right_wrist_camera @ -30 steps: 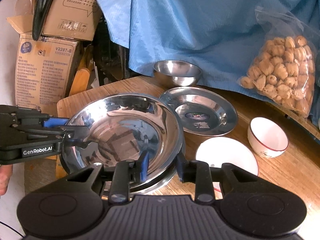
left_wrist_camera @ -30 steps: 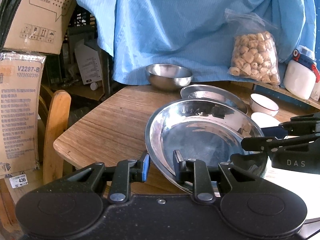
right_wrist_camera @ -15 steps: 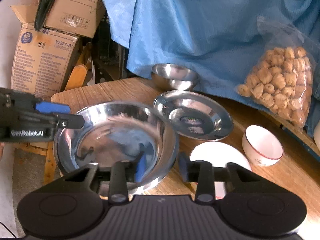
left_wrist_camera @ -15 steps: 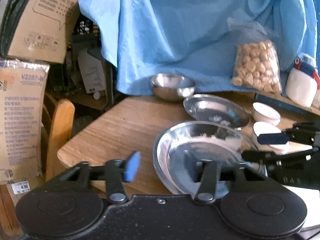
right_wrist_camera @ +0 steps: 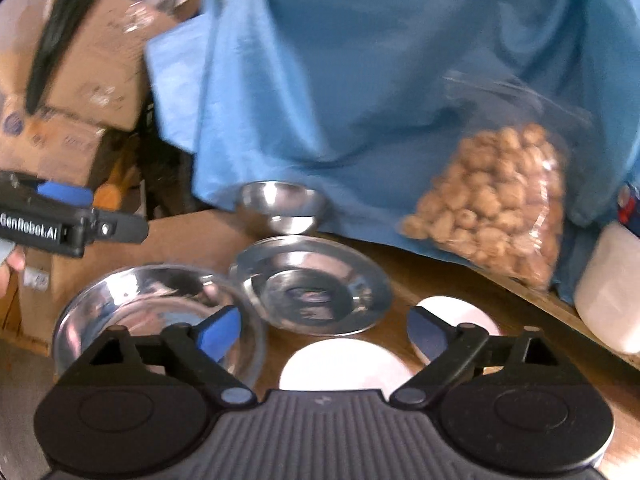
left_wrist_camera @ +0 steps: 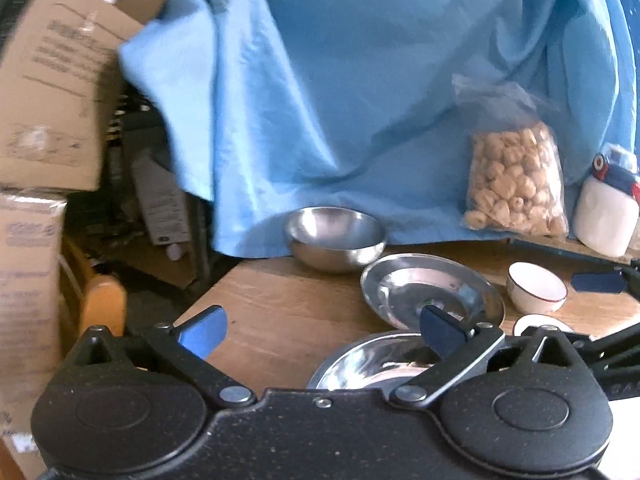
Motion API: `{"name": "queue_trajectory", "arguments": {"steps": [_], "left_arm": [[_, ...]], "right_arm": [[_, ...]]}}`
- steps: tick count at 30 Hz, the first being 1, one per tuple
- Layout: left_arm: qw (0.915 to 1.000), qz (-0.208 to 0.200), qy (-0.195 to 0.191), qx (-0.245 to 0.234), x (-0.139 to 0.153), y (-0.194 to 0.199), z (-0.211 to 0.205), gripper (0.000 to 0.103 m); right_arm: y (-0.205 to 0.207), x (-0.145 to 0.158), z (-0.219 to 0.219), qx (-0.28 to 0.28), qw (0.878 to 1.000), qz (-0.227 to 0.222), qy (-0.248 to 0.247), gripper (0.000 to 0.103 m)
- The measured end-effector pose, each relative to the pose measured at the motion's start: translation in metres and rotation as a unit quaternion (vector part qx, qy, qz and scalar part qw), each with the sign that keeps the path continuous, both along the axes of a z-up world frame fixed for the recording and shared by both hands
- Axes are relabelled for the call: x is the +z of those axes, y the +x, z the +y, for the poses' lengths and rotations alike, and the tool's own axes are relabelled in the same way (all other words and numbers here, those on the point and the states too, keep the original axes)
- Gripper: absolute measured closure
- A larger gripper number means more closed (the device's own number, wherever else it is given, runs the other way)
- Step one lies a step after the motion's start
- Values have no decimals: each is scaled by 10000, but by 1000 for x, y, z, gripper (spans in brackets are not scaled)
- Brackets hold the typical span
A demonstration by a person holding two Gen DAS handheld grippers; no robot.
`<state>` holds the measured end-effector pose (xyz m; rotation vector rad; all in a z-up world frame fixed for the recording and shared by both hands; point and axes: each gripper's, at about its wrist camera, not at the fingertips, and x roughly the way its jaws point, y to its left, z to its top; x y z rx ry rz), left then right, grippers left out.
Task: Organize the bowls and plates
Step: 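Open both tools to release the deep steel plate, then move the left tool to the flat logo steel plate while the right tool approaches it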
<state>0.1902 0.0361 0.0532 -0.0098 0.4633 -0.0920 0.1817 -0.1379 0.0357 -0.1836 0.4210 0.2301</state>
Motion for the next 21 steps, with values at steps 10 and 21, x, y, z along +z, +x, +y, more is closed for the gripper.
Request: {"name": "queue_trajectory", "arguments": {"steps": [10, 21], "left_arm": [[9959, 743, -233, -465, -13, 73, -5, 1], [9874, 1404, -429, -585, -31, 122, 0, 1]], "right_arm": [[43, -5, -37, -50, 9921, 734, 1018, 5], [83, -9, -39, -54, 9794, 1443, 1411, 0]]}}
